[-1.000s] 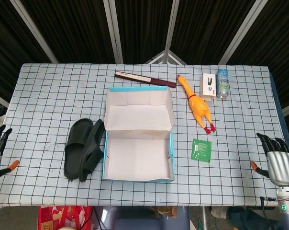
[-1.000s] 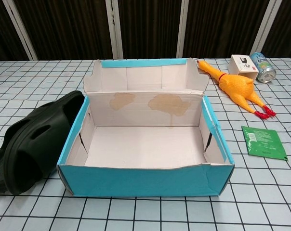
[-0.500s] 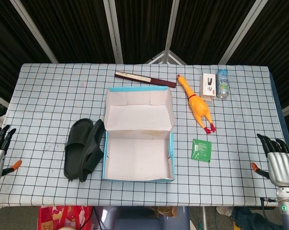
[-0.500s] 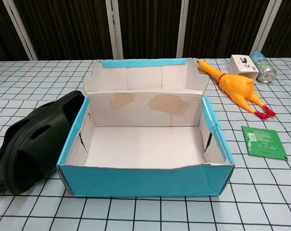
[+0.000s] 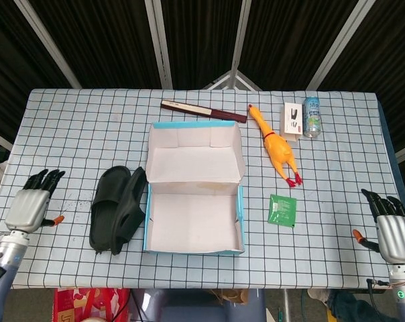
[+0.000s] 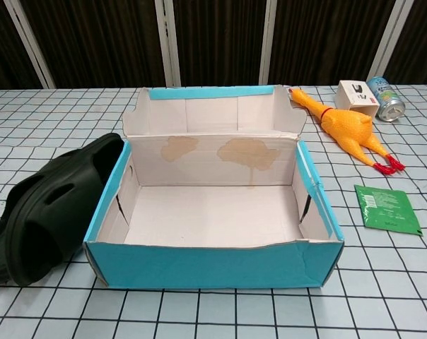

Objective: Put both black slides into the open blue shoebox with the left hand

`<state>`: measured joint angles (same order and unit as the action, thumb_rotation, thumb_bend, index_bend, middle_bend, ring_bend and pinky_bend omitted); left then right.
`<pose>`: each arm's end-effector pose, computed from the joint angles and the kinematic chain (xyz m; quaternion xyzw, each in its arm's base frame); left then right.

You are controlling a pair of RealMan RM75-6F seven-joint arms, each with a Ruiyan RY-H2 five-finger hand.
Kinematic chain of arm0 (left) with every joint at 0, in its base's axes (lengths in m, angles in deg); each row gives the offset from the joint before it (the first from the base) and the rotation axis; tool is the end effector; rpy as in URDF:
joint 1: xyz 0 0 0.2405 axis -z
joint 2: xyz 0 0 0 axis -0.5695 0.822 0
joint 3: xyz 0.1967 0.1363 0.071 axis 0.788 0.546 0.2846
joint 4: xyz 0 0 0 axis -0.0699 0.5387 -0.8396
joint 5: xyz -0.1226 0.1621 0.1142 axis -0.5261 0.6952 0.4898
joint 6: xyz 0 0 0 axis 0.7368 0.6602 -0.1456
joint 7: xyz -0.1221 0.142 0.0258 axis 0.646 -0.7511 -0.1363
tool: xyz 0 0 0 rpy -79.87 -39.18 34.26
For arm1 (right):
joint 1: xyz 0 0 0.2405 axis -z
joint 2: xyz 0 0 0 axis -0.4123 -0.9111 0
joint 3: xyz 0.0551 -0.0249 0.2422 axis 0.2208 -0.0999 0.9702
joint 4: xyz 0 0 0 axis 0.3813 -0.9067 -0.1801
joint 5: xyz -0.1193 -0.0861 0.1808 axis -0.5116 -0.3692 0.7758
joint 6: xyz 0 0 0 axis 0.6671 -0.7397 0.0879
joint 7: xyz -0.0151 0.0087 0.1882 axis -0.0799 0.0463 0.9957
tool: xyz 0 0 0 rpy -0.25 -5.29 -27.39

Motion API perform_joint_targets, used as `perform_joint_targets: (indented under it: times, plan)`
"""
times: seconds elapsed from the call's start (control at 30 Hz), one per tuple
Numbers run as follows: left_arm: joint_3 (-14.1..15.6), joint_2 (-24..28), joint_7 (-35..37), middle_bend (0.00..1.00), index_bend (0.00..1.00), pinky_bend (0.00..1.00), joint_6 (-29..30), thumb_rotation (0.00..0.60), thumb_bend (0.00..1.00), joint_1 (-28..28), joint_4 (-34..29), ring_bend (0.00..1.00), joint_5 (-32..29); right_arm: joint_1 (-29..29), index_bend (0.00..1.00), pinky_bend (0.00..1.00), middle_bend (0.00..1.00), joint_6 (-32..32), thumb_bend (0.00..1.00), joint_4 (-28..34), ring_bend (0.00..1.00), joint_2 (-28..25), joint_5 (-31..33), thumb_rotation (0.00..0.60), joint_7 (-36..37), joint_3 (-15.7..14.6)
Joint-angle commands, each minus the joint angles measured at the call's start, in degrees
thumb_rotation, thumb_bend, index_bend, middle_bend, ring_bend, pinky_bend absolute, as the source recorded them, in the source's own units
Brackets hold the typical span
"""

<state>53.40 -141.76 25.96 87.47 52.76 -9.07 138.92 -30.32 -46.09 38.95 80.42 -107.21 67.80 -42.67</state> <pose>-0.2845 0.3098 0.0767 -0.6734 -0.3807 -0.3009 0.5577 -0.3358 -0.2452 0.1415 0.5894 -0.3646 0.3631 0.6228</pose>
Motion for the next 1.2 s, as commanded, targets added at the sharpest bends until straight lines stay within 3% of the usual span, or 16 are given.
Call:
perform_joint_targets:
  times: [0.03, 0.47, 0.8, 1.0, 1.2]
  plan:
    - [-1.27, -1.77, -3.58, 0.07, 0.02, 0.11, -3.66, 0.600, 0.18, 3.42, -0.29, 0.04, -3.00, -0.14, 0.13, 0.15, 0.19, 0.51, 0.23, -0.21, 0.24, -0.02, 0.41, 0.600, 0.16, 0.13]
    - [-1.76, -6.61, -11.25, 0.11, 0.02, 0.11, -10.93, 0.600, 0.14, 11.06, 3.49, 0.04, -9.29, -0.30, 0.13, 0.15, 0.19, 1.04, 0.23, -0.15, 0.24, -0.03, 0.76, 0.600, -0.31, 0.19]
    - [-3.91, -3.46, -12.85, 0.11, 0.02, 0.11, -23.36, 0.600, 0.14, 20.44, 1.05, 0.04, -22.60, -0.48, 0.13, 0.15, 0.19, 1.52, 0.23, 0.18, 0.24, 0.09, 1.25, 0.600, -1.38, 0.30]
    - [-2.88, -1.46, -14.47, 0.14, 0.02, 0.11, -26.39, 0.600, 0.14, 25.42, -1.82, 0.04, -31.42, -0.61, 0.13, 0.15, 0.19, 1.89, 0.23, 0.54, 0.24, 0.04, 1.52, 0.600, -1.94, 0.30]
    - [0.11, -1.40, -18.43, 0.16, 0.03, 0.11, -23.42, 0.600, 0.14, 29.05, -2.65, 0.04, -36.53, -0.45, 0.13, 0.15, 0.19, 1.58, 0.23, 0.59, 0.24, 0.02, 1.50, 0.600, -1.95, 0.31]
